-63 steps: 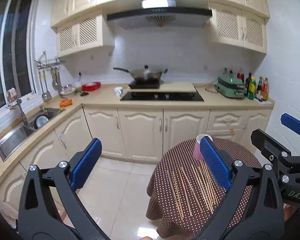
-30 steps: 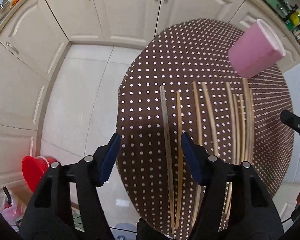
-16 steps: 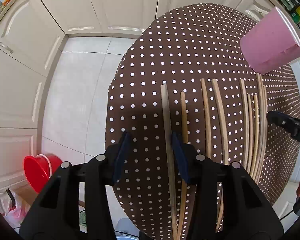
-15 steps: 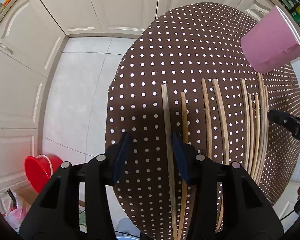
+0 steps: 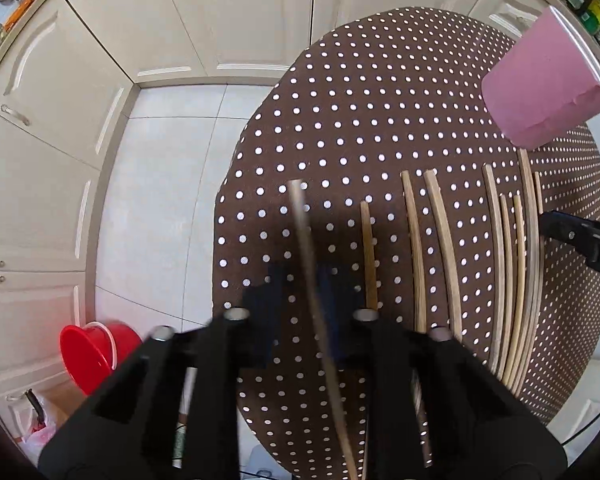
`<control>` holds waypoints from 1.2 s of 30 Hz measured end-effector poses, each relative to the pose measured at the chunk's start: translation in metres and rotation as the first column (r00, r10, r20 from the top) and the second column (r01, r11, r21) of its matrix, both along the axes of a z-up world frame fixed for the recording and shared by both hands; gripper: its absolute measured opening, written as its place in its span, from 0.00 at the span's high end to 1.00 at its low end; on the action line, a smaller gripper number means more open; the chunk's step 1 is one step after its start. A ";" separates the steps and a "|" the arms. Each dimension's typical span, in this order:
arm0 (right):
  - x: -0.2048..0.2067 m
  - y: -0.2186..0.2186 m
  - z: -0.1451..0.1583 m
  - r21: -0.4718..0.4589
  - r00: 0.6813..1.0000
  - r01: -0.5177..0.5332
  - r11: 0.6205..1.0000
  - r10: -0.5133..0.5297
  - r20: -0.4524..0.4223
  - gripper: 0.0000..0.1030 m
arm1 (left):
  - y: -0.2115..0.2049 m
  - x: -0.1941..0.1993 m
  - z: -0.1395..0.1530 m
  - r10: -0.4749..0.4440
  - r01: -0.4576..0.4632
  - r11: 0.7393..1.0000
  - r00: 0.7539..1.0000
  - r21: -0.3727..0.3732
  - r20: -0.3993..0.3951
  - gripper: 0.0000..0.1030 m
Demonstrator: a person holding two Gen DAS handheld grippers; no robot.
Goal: Organize utensils
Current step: 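Lift the left tool's stick over the pink cup while the right tool carries its stick there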
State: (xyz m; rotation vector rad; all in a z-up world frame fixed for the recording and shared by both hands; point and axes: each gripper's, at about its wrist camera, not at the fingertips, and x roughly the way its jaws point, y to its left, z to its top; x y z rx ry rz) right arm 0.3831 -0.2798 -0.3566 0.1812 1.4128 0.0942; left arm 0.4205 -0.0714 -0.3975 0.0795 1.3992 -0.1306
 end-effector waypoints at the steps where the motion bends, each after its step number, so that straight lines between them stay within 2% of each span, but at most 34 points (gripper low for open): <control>1: 0.002 0.001 -0.002 0.015 1.000 0.008 1.000 -0.007 -0.004 0.94 | -0.001 0.002 0.001 0.002 -0.002 1.000 1.000 -0.015 -0.005 0.92; 7: -0.007 -0.015 0.004 0.094 0.999 0.044 0.995 -0.046 0.019 0.95 | 0.003 -0.007 0.016 0.009 -0.008 0.996 1.000 -0.088 0.006 0.94; 13: -0.011 -0.016 0.054 0.129 0.988 0.034 0.991 -0.053 0.142 0.95 | -0.004 -0.012 0.067 -0.014 0.032 0.983 0.995 -0.184 0.096 0.94; 19: -0.022 -0.018 0.111 0.149 0.957 0.017 0.989 -0.059 0.282 0.95 | -0.020 -0.013 0.131 -0.050 0.110 0.963 0.969 -0.246 0.240 0.94; 24: -0.039 -0.022 0.145 0.164 0.932 0.002 0.986 -0.061 0.357 0.95 | -0.033 -0.025 0.162 -0.069 0.155 0.948 0.952 -0.277 0.297 0.95; 29: -0.058 -0.019 0.159 0.165 0.901 -0.011 0.986 -0.061 0.429 0.95 | -0.034 -0.020 0.190 -0.054 0.175 0.926 0.938 -0.334 0.341 0.95; 32: -0.060 -0.019 0.173 0.160 0.879 -0.018 0.987 -0.061 0.473 0.95 | -0.039 -0.019 0.205 -0.045 0.193 0.914 0.922 -0.356 0.384 0.95; 36: -0.060 -0.024 0.199 0.155 0.840 -0.019 0.988 -0.069 0.538 0.95 | -0.048 -0.019 0.234 -0.012 0.213 0.898 0.886 -0.384 0.464 0.95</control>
